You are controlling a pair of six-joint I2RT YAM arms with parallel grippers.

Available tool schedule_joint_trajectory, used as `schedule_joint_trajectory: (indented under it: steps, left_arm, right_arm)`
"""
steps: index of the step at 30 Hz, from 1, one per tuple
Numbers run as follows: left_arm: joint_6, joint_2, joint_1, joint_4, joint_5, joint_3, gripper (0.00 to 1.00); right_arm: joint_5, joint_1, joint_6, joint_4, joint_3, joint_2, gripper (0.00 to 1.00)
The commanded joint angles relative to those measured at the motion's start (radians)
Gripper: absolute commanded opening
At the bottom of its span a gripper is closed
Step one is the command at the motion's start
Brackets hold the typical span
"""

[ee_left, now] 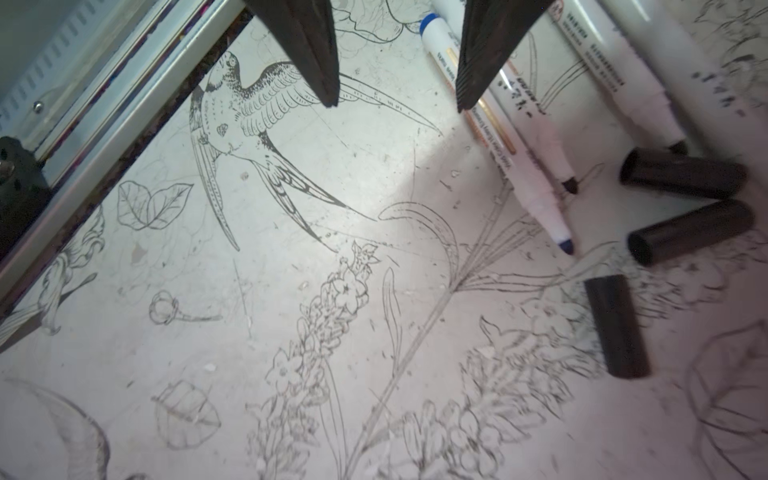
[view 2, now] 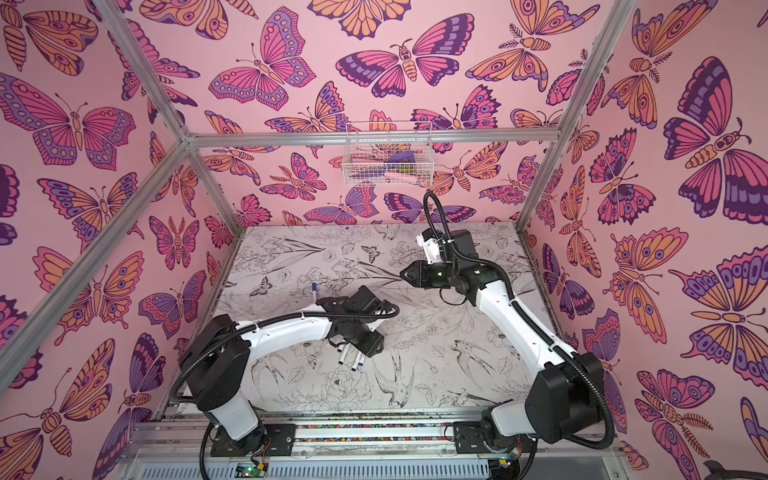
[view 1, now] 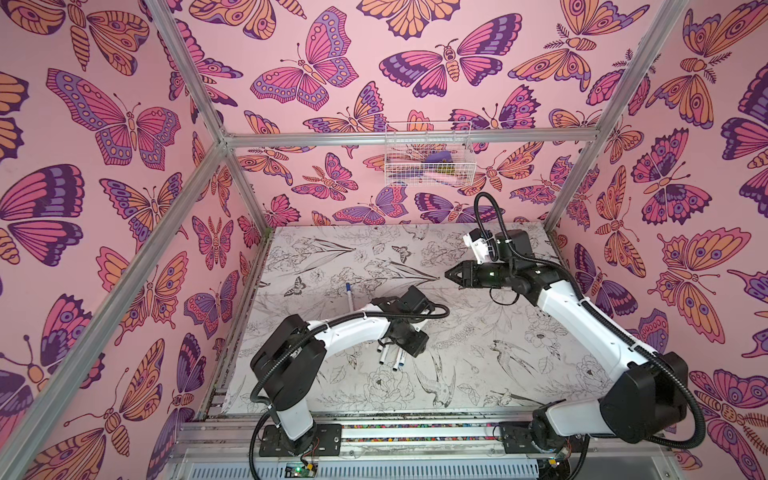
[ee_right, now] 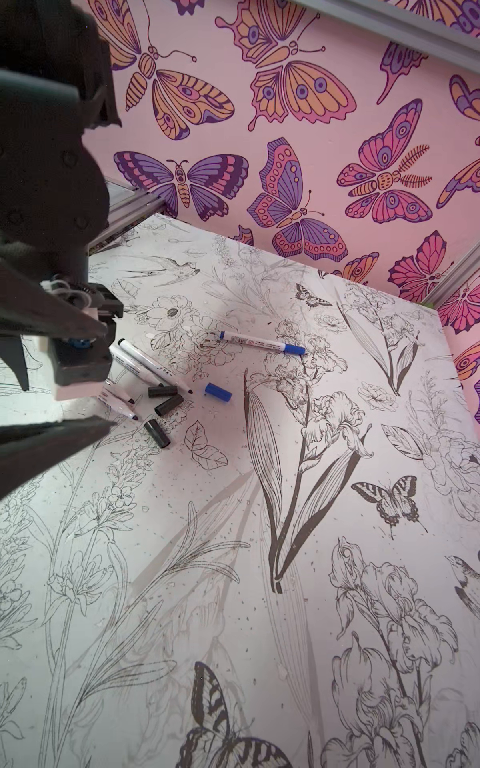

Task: Insert the pens into the pen caps
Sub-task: 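Move the left gripper to an uncapped white marker and grasp it, then lift the white marker upright with the left gripper toward the right gripper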

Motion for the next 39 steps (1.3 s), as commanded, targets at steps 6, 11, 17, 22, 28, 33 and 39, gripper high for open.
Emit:
schedule_joint_trajectory:
  steps: [6, 11, 17, 22, 28, 33, 39]
  left_arm:
    - [0.007, -0.015, -0.01, 0.032, -0.042, -0.036, 0.48]
    - [-0.037, -0.012, -0.012, 0.053, -0.124, -0.087, 0.48]
    - [-0.049, -0.022, -0.015, 0.098, -0.157, -0.127, 0.46]
    - [-0.06, -0.007, -0.021, 0.1, -0.143, -0.13, 0.44]
    - [-0.097, 0.029, -0.036, 0.076, -0.202, -0.121, 0.36]
    - [-0.094, 0.068, -0.076, 0.017, -0.267, -0.084, 0.3]
    - [-0.073, 0.104, -0.1, -0.006, -0.275, -0.04, 0.19]
  right_arm:
    - [0.021, 0.006, -0.041, -0.022, 0.011, -0.014, 0.35]
    - [0.031, 0.005, -0.053, -0.035, 0.019, -0.017, 0.35]
    - [0.036, 0.006, -0.066, -0.05, 0.025, -0.018, 0.35]
    - [0.038, 0.006, -0.067, -0.051, 0.025, -0.014, 0.35]
    - [0.045, 0.006, -0.066, -0.05, 0.029, -0.009, 0.35]
    - [0.056, 0.005, -0.073, -0.051, 0.031, -0.015, 0.35]
    - [0.088, 0.002, -0.078, -0.063, 0.034, -0.021, 0.35]
